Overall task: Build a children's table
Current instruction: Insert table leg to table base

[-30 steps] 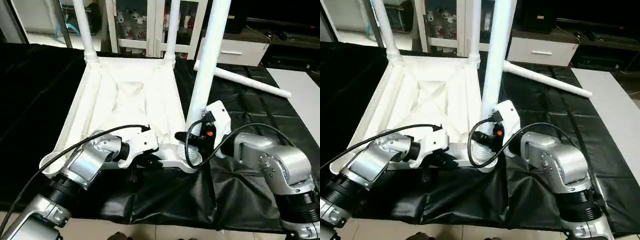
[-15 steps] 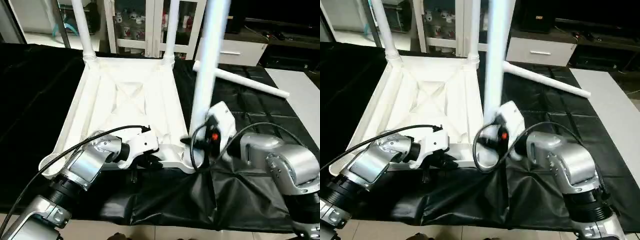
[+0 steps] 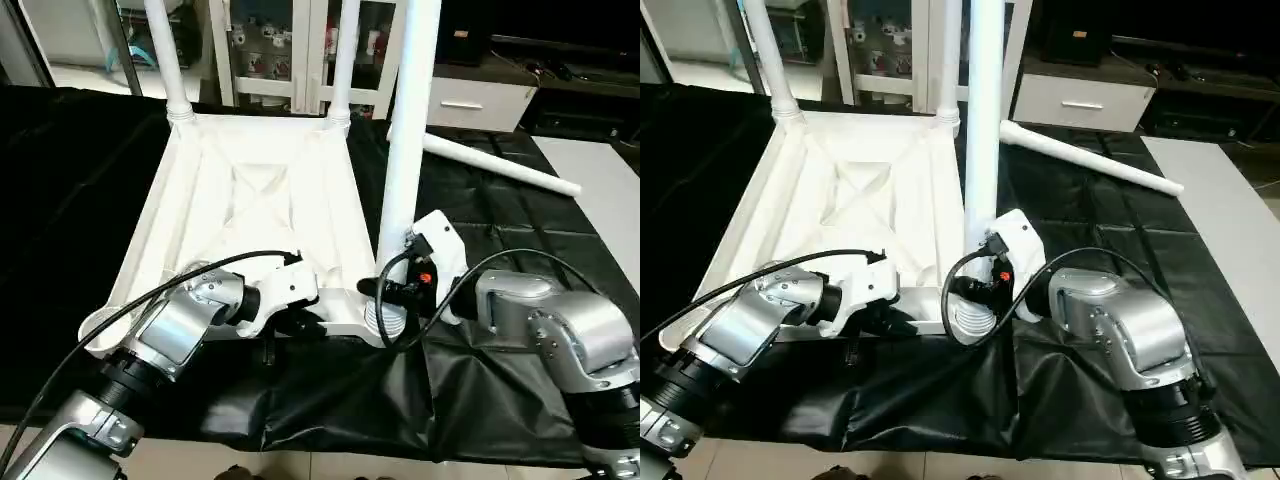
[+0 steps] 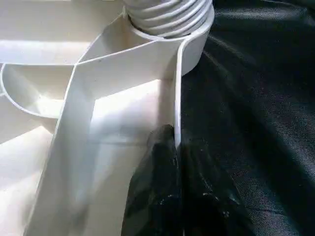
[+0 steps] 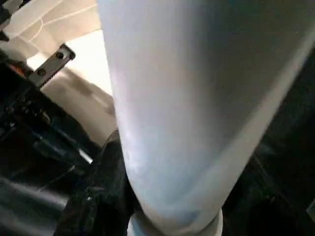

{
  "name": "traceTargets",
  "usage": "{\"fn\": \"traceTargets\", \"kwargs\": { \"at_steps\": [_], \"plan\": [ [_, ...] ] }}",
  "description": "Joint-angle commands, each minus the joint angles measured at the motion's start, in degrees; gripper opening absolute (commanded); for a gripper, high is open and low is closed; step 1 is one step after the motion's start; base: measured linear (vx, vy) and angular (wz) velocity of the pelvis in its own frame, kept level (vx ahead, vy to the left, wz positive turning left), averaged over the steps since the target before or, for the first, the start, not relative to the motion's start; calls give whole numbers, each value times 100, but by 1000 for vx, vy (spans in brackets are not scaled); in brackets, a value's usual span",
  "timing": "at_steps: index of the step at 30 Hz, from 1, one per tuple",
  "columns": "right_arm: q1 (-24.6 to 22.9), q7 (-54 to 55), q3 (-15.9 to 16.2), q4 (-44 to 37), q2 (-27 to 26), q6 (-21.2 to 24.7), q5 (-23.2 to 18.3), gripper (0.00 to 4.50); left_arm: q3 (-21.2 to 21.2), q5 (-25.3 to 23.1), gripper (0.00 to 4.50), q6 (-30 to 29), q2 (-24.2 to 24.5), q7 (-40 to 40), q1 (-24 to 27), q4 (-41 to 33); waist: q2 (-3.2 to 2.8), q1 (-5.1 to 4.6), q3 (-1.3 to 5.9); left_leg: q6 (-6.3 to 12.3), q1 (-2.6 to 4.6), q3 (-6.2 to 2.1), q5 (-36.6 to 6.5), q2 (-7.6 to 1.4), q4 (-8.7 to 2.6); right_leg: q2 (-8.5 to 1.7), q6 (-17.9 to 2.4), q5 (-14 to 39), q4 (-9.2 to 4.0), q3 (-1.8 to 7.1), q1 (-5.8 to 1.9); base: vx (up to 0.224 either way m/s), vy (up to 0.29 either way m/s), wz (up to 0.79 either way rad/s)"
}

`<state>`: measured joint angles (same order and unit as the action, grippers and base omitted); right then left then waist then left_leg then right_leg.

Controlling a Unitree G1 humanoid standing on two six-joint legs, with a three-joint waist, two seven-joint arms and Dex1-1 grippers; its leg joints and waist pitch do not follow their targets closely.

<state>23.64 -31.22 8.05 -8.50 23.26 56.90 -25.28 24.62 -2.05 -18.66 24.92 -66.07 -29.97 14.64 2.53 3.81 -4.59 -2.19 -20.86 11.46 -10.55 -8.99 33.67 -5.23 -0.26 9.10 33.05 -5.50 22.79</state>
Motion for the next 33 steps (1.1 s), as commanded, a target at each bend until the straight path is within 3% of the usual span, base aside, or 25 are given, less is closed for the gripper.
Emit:
{"fn": "traceTargets", "kwargs": {
  "at_steps": [1,3,7,9,11,13,15,17,20,22,27,33],
  "plan": [
    [-159,102,-82,184,-42,-16,34,190,25,45,0,-35,-108,86,117,150,34,-40,232,-220,125,-327,-2203,-468,-511,-544,-377,3670,-597,366,-67,0,0,0],
    [-357,136,-263,191,-169,-110,-70,190,-1,60,0,-49,-115,111,130,140,30,-59,220,-234,130,-338,-2330,-469,-517,-546,-346,3760,-609,360,-57,0,0,0],
    [-464,117,-295,169,-195,-202,-98,189,-10,65,0,-50,-119,118,134,141,20,-78,198,-239,142,-349,-2475,-459,-515,-552,-272,4010,-654,351,-33,0,0,0],
    [-756,77,-390,252,-266,-454,-129,189,-32,74,0,-47,-147,149,119,176,19,-73,194,-237,154,-348,-2536,-459,-509,-566,-231,4104,-684,354,-16,0,0,0],
    [-867,107,-424,331,-304,-572,-84,189,-49,80,0,-51,-167,171,105,198,29,-92,192,-221,125,-372,-2553,-461,-529,-561,-219,4143,-672,338,-43,0,0,0],
    [-1016,103,-465,394,-372,-725,-33,189,-67,85,0,-56,-190,197,89,219,13,-91,177,-232,163,-362,-2667,-457,-516,-565,-214,4224,-714,339,2,0,0,0],
    [-1115,117,-506,410,-436,-803,-19,189,-74,87,0,-59,-200,204,80,231,15,-104,162,-235,184,-379,-2807,-446,-512,-570,-162,4431,-753,305,1,0,0,0],
    [-1212,121,-508,423,-470,-916,-24,189,-93,92,0,-57,-215,231,63,258,-18,-125,161,-279,178,-410,-2903,-469,-555,-559,-160,4305,-747,281,-38,0,0,0],
    [-1342,107,-346,400,-389,-1126,114,189,-125,84,0,-58,-231,278,39,298,-9,-151,127,-302,229,-415,-3151,-462,-575,-558,-144,4394,-799,259,-14,0,0,0],
    [-1381,90,-242,355,-331,-1199,215,189,-134,76,0,-59,-235,289,33,308,-17,-172,117,-310,251,-424,-3224,-456,-579,-568,-108,4503,-842,225,-40,0,0,0],
    [-1467,46,-35,240,-221,-1518,468,189,-177,48,0,-72,-259,377,12,347,-5,-215,106,-335,253,-446,-3395,-472,-606,-586,-151,4415,-834,242,-42,0,0,0],
    [-1578,46,162,293,-151,-1935,727,189,-243,20,0,-86,-311,529,-47,459,-2,-244,78,-285,259,-468,-3429,-456,-592,-610,-64,4735,-890,224,-25,0,0,0]
  ]
}}
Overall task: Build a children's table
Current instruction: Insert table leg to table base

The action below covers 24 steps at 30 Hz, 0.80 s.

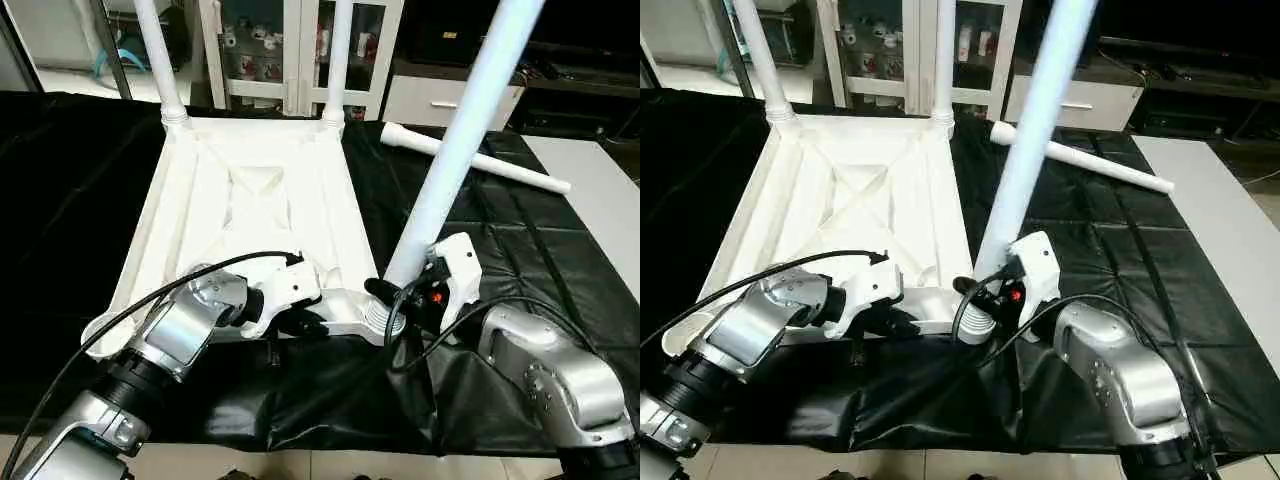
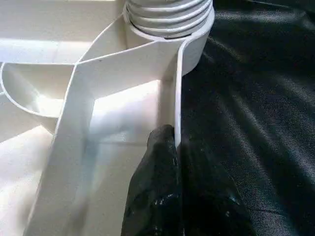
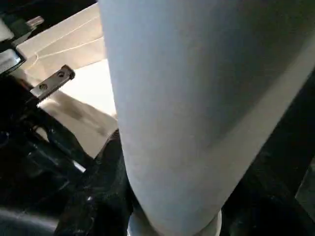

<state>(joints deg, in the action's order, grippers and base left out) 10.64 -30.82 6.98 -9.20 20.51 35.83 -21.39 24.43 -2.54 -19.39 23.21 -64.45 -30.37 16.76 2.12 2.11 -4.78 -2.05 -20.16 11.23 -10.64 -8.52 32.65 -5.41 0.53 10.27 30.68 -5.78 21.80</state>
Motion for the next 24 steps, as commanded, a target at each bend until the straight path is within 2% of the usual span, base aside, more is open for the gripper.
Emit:
{"fn": "traceTargets", "kwargs": {
  "at_steps": [1,3,4,5,6,7,8,9,10,11,12,13,14,15,16,17,18,19,20,21,22,23,24],
  "plan": [
    [-296,11,291,399,122,113,373,189,-236,66,0,-14,-148,390,-20,269,35,-83,93,-313,195,-454,-3487,-506,-497,-579,-133,4620,-656,234,69,0,0,0],
    [-331,15,332,507,127,9,449,189,-270,62,0,-18,-172,461,-42,317,25,-111,84,-359,232,-470,-3732,-511,-507,-555,-98,4615,-686,171,69,0,0,0],
    [-348,30,346,577,132,-60,500,189,-276,59,0,-19,-179,481,-48,325,7,-142,68,-394,245,-487,-3948,-523,-536,-529,-87,4531,-705,107,51,0,0,0],
    [-368,54,370,674,141,-168,573,189,-285,50,0,-17,-186,514,-57,341,-39,-169,44,-462,250,-502,-4290,-557,-610,-478,-99,4289,-674,35,12,0,0,0],
    [-392,66,379,757,141,-275,630,189,-304,43,0,-21,-195,554,-62,356,-78,-178,17,-536,216,-518,-4573,-592,-707,-418,-136,4009,-594,-12,-50,0,0,0],
    [-421,97,361,843,125,-404,680,189,-317,40,0,-32,-204,580,-66,364,-115,-117,34,-644,-91,-495,-5060,-727,-1090,-258,-316,2799,72,48,-395,-74,22,6],
    [-467,150,274,955,56,-532,657,189,-340,37,0,-33,-215,619,-74,383,-206,300,-11,-816,-581,-24,-5598,-614,-1558,79,-465,1402,940,-94,-615,-72,-23,24],
    [-475,160,257,975,42,-553,650,189,-344,36,0,-33,-217,626,-75,386,-29,339,81,-512,-392,83,-4874,-559,-1439,67,-358,1355,894,162,-496,-72,-23,24],
    [-493,186,216,1039,8,-636,655,189,-360,38,0,-35,-221,648,-83,402,343,255,97,-583,563,10,-3094,-312,-282,-589,-172,4371,-290,595,498,64,-102,27],
    [-508,217,177,1101,-25,-713,662,189,-376,39,0,-33,-222,667,-92,419,247,220,122,46,36,-554,-394,75,321,-936,-369,5118,-585,947,-36,134,-73,-18],
    [-521,241,134,1157,-65,-771,651,189,-392,41,0,-32,-225,692,-104,437,256,240,142,62,-247,-662,-33,24,245,-946,-498,4837,-464,957,-346,134,-73,-18],
    [-521,241,134,1157,-65,-771,651,189,-392,41,0,-32,-225,692,-104,437,195,243,209,-199,-223,-557,275,-255,-270,-471,-632,3276,-131,539,-284,83,30,-27],
    [-535,285,41,1238,-140,-832,603,189,-415,46,0,-41,-237,728,-120,453,84,114,219,-190,75,-571,-302,-471,-385,-197,-913,1504,85,510,-33,0,0,0],
    [-544,331,-105,1388,-266,-884,501,189,-468,52,0,-46,-274,808,-159,501,127,25,209,-84,40,-561,-513,-479,-407,-229,-1056,955,101,524,-106,0,0,0],
    [-544,331,-105,1388,-266,-884,501,189,-468,52,0,-46,-274,808,-159,501,103,28,200,8,34,-521,-918,-475,-442,-258,-1199,936,75,546,-129,0,0,0],
    [-545,291,-105,1473,-281,-888,480,189,-487,54,0,-35,-291,840,-196,543,88,-10,167,6,41,-433,-1967,-448,-461,-352,-1340,1961,-77,581,-91,0,0,0],
    [-554,261,-81,1486,-270,-880,488,189,-504,42,0,-28,-303,844,-210,556,83,0,146,-53,48,-421,-2220,-454,-474,-372,-1263,2424,-128,578,-74,0,0,0],
    [-559,246,-69,1489,-264,-875,491,189,-512,34,0,-24,-308,842,-215,561,110,-14,110,-184,86,-440,-2696,-463,-480,-417,-995,3360,-229,586,-18,-52,-5,7],
    [-575,120,27,1488,-201,-805,490,189,-542,26,0,-15,-329,842,-229,566,122,-25,150,-240,112,-459,-2771,-461,-490,-451,-792,3694,-286,586,-38,0,0,0],
    [-574,74,82,1492,-163,-771,510,189,-549,29,0,-10,-334,841,-231,566,130,-27,172,-209,60,-463,-2531,-474,-540,-443,-705,3478,-278,596,-83,0,0,0],
    [-572,39,124,1494,-134,-733,524,189,-553,31,0,-7,-336,838,-232,565,130,-27,172,-209,60,-463,-2531,-474,-540,-443,-705,3478,-278,596,-83,0,0,0],
    [-562,-38,196,1502,-86,-669,547,189,-542,34,0,10,-334,832,-236,579,89,-28,193,-140,24,-439,-2100,-494,-575,-409,-775,2730,-232,586,-120,0,0,0],
    [-561,-52,207,1504,-80,-661,552,189,-539,37,0,12,-333,833,-236,581,98,-27,205,-114,16,-423,-1979,-501,-579,-395,-814,2489,-217,582,-127,0,0,0]
  ]
}}
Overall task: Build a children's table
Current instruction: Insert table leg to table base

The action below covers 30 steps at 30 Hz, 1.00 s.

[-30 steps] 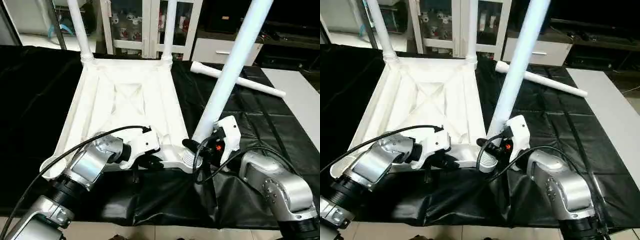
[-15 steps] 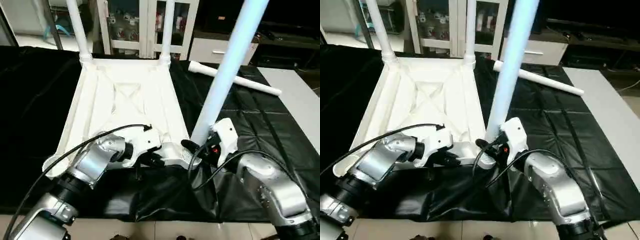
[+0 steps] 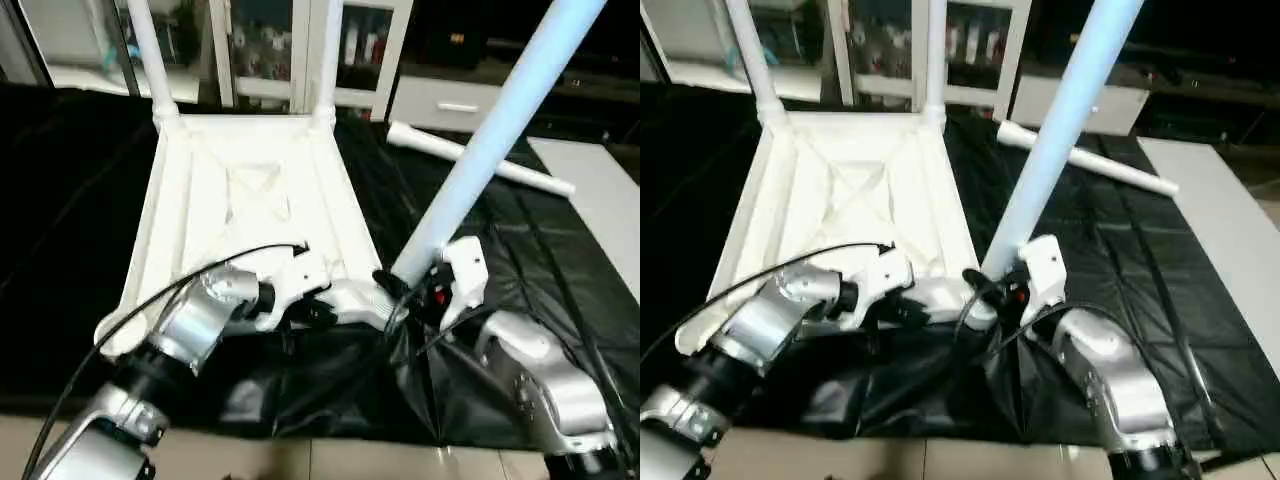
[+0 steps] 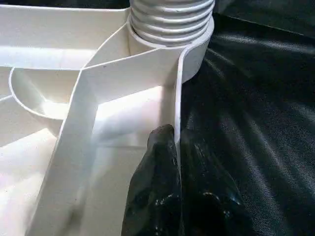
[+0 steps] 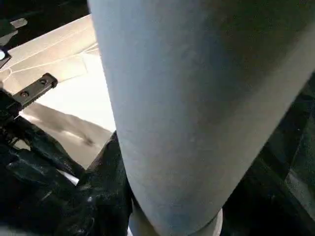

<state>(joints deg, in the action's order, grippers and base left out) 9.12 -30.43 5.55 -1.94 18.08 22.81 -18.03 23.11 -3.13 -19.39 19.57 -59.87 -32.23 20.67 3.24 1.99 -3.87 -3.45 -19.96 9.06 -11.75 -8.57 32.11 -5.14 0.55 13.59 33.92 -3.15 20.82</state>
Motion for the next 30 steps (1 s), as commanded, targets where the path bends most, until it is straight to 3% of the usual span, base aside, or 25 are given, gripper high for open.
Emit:
{"fn": "traceTargets", "kwargs": {
  "at_steps": [1,4,8,13,16,18,19,21,23,24,25,27,28,29,30],
  "plan": [
    [-406,-110,369,782,175,637,235,189,-402,99,0,17,34,377,-53,194,1,-12,110,82,-17,-174,-1700,-497,-513,-419,-902,1821,-520,327,-29,0,0,0],
    [-393,-203,439,827,230,647,311,189,-403,109,0,35,44,386,-61,210,26,1,119,191,-32,-123,-1525,-486,-494,-425,-981,1691,-498,348,-41,0,0,0],
    [-392,-291,585,921,339,639,463,189,-422,123,0,49,81,367,-43,196,30,3,93,152,-16,-124,-1781,-490,-502,-456,-825,2481,-574,373,2,0,0,0],
    [-359,-197,542,966,305,608,492,189,-431,134,0,33,98,346,-6,160,45,2,81,123,-21,-141,-1895,-493,-521,-462,-676,2786,-610,379,33,0,0,0],
    [-44,366,239,1245,69,403,613,189,-512,218,0,-43,76,380,90,56,36,-18,74,65,-14,-156,-2016,-490,-532,-470,-648,3006,-624,377,68,0,0,0],
    [84,593,128,1360,-23,337,652,189,-551,239,0,-76,55,438,119,26,45,-55,71,8,-53,-182,-2063,-476,-544,-479,-622,3146,-622,360,47,0,0,0],
    [378,1069,-56,1652,-215,188,717,189,-680,275,0,-269,-90,730,169,-76,28,-82,73,-72,-105,-207,-2022,-484,-571,-470,-590,3037,-595,338,27,-24,13,-18],
    [466,1205,-97,1744,-272,134,747,189,-727,285,0,-350,-157,855,181,-121,27,-121,117,-145,-110,-212,-1949,-477,-562,-451,-644,2722,-567,326,16,0,0,0],
    [696,1532,-175,2038,-412,16,830,189,-840,326,0,-605,-380,1175,207,-250,32,-143,136,-31,-83,-128,-1545,-486,-528,-402,-905,1592,-497,344,29,0,0,0],
    [711,1555,-180,2060,-420,9,837,189,-847,327,0,-618,-395,1196,208,-254,33,-156,119,11,-94,-118,-1497,-473,-529,-388,-960,1464,-495,340,30,0,0,0],
    [978,1926,-282,2449,-575,-101,917,189,-962,327,0,-847,-645,1578,211,-322,71,-176,120,67,-100,-98,-1451,-481,-526,-394,-1028,1385,-483,341,6,0,0,0],
    [1309,2291,-418,2940,-758,-273,936,189,-1117,315,0,-1034,-960,2086,178,-311,57,-213,139,51,-121,-110,-1447,-461,-505,-413,-1105,1518,-474,329,-11,0,0,0],
    [1414,2418,-455,3097,-810,-340,948,189,-1170,316,0,-1091,-1065,2242,165,-301,51,-210,165,84,-102,-97,-1285,-460,-470,-406,-1113,1273,-464,334,-13,0,0,0],
    [1685,2669,-533,3498,-949,-500,915,189,-1311,335,0,-1146,-1392,2673,92,-224,97,-225,169,201,-92,-62,-1049,-454,-434,-392,-1199,827,-430,340,-3,0,0,0],
    [1750,2722,-551,3594,-983,-537,900,189,-1332,336,0,-1153,-1465,2761,73,-209,97,-231,180,261,-85,-49,-929,-457,-422,-392,-1270,638,-416,340,-15,0,0,0]
  ]
}}
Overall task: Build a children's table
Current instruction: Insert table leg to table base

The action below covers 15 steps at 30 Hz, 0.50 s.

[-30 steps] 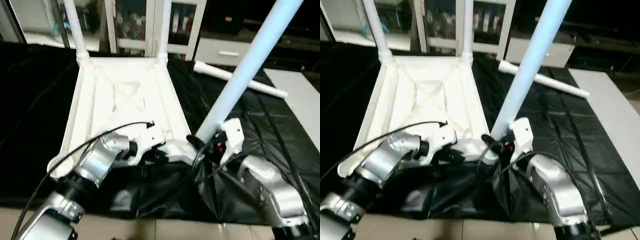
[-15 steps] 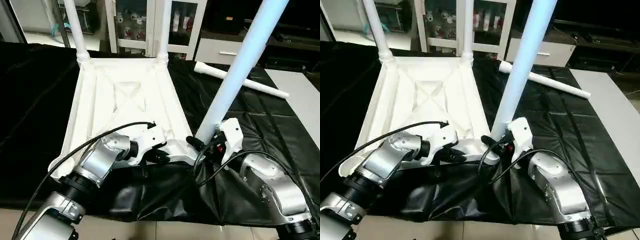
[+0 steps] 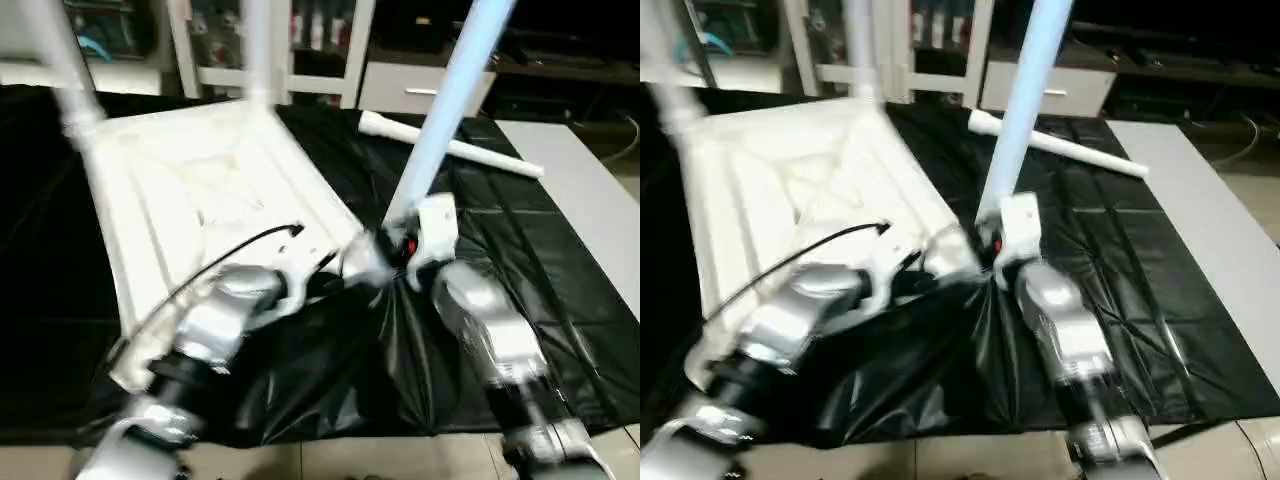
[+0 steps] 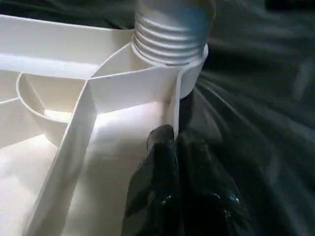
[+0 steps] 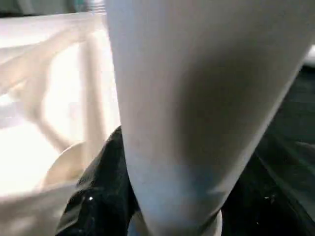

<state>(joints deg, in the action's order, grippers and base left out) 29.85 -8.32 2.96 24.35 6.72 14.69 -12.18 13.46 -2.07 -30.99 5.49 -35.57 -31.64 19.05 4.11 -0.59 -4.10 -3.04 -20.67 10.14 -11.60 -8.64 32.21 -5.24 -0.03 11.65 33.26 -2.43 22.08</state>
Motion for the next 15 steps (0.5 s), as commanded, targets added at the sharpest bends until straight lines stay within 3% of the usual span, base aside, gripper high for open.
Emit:
{"fn": "traceTargets", "kwargs": {
  "at_steps": [1,2,3,4,5,6,7,9,11,15],
  "plan": [
    [-67,675,-382,1318,-4,175,204,189,-423,234,0,2,-348,643,-64,-8,6,33,227,362,-8,-133,-655,-433,-387,-369,-1310,385,-313,270,-153,55,-8,0],
    [3,728,-406,1410,-48,151,173,189,-440,239,0,2,-432,727,-85,-4,1,42,270,547,-27,-131,-127,-418,-334,-367,-1442,-345,-228,258,-214,80,-14,0],
    [134,794,-436,1564,-130,112,136,189,-429,237,0,-13,-568,839,-126,-17,2,55,294,665,-16,-115,170,-410,-301,-355,-1523,-794,-184,258,-225,80,-14,0],
    [169,807,-442,1604,-152,102,130,189,-419,234,0,-20,-603,864,-137,-23,26,50,314,964,-28,-101,791,-381,-237,-325,-1656,-1721,-92,255,-240,77,-14,-1],
    [243,833,-449,1688,-196,75,125,189,-395,226,0,-40,-670,908,-159,-41,32,66,304,1230,-14,-84,1072,-373,-206,-321,-1767,-2114,-72,243,-228,0,0,0],
    [358,892,-453,1803,-265,35,131,189,-376,245,0,-38,-813,978,-178,-100,72,56,279,1380,-21,-77,996,-396,-212,-350,-1843,-1981,-75,240,-226,0,0,0],
    [446,928,-461,1905,-315,-10,138,189,-341,233,0,-47,-889,1013,-183,-140,60,61,277,1410,-4,-73,852,-414,-219,-365,-1871,-1745,-97,230,-213,0,0,0],
    [609,1007,-479,2123,-397,-129,156,189,-301,223,0,-47,-1018,1094,-174,-199,48,59,243,1328,15,-65,388,-458,-242,-357,-1846,-936,-154,230,-184,0,0,0],
    [717,1053,-516,2317,-444,-257,168,189,-279,213,0,-54,-1063,1122,-152,-211,53,52,202,987,28,-63,-224,-484,-285,-342,-1707,-60,-218,242,-144,0,0,0],
    [812,1070,-561,2574,-476,-440,222,189,-307,206,0,-78,-1021,1169,-139,-166,51,49,189,487,32,-66,-702,-474,-325,-315,-1413,254,-243,253,-128,0,0,0]
  ]
}}
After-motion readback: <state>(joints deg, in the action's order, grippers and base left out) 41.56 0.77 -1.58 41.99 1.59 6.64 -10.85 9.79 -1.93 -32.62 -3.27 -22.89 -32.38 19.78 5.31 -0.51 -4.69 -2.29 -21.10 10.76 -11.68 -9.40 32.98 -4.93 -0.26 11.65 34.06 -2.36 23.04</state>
